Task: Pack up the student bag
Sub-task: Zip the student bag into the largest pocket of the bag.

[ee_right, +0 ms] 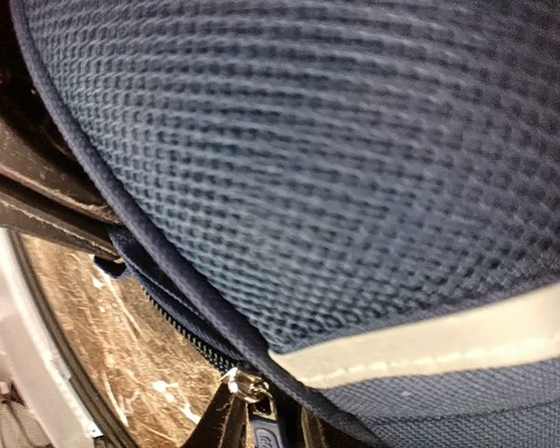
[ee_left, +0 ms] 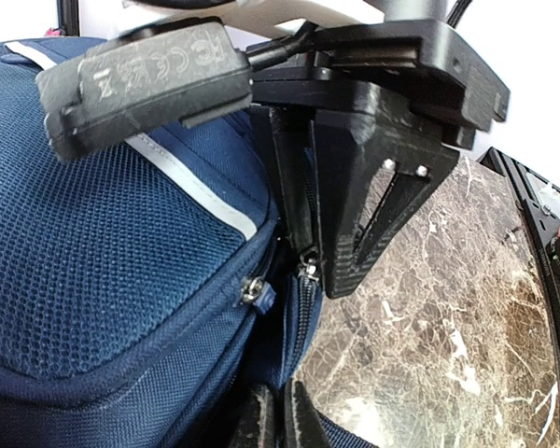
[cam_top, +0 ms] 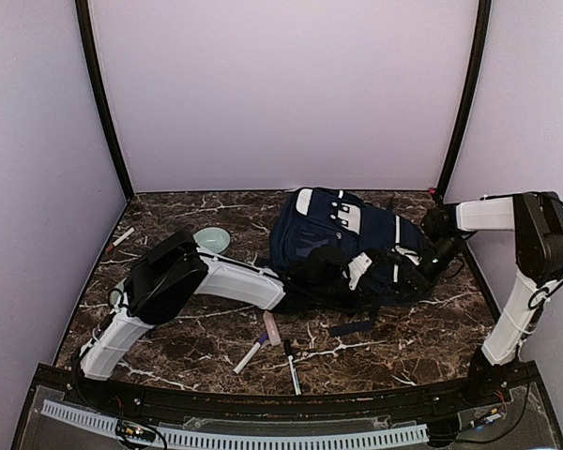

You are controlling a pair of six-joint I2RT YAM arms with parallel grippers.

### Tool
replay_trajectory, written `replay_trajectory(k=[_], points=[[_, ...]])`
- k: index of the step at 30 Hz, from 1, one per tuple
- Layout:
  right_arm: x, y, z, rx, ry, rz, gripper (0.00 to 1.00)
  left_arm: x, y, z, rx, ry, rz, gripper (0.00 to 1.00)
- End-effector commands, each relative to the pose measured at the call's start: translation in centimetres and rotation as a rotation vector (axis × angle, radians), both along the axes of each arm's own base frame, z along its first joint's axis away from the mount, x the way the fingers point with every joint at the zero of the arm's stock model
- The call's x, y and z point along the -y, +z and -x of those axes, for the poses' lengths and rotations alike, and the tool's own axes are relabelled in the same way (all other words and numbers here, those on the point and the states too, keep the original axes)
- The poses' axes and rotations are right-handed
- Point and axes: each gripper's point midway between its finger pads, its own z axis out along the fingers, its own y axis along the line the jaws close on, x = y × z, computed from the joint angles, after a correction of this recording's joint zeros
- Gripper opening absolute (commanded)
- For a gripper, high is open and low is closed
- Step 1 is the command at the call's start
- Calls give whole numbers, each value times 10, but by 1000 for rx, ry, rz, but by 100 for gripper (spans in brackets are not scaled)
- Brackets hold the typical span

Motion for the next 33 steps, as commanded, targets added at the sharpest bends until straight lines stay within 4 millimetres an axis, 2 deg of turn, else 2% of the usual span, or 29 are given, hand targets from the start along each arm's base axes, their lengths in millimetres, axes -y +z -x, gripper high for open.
replay_trajectory(k=[1,5,19,21,29,33], points=[[-7,5,5,-70,-11,-105,20,8,56,2,57,-15,122,0],[0,7,5,-68,-27,-97,20,7,55,1,58,-14,125,0],[5,1,17,-116,-30,-89,30,6,53,-1,55,-14,121,0],[8,3,13,-110,-46,-86,30,6,53,0,54,-15,120,0],[27,5,4,-103,-93,-71,23,6,53,0,55,-16,119,0],[28,7,5,-115,-99,-93,13,5,52,0,50,-15,120,0]])
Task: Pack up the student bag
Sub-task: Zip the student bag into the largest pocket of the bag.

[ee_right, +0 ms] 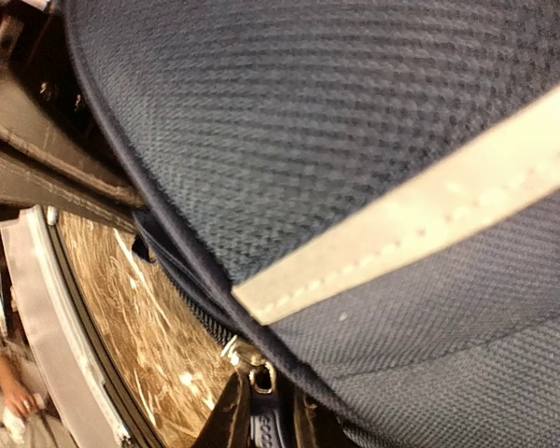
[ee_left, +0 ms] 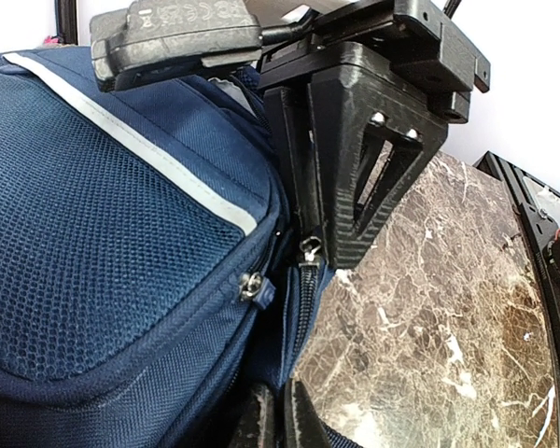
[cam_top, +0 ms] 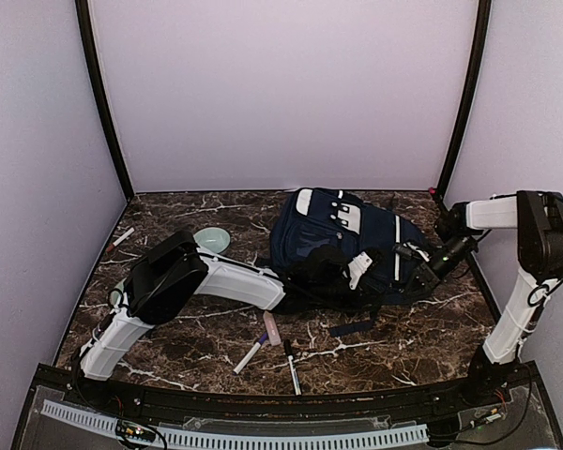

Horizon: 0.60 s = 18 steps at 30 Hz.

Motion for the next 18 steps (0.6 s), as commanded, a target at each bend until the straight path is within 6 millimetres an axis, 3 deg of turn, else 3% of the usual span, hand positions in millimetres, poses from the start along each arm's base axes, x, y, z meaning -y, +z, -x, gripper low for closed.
replay_trajectory(k=[1,7,13,18], points=[[12,-3,4,-42,-5,24,12,4,49,1,41,-12,106,0],[10,5,4,-33,-7,10,10,4,48,2,38,-18,105,0],[13,7,5,-19,-9,31,27,5,51,2,43,-19,113,0],[12,5,10,-39,-2,24,26,4,50,2,40,-21,111,0]])
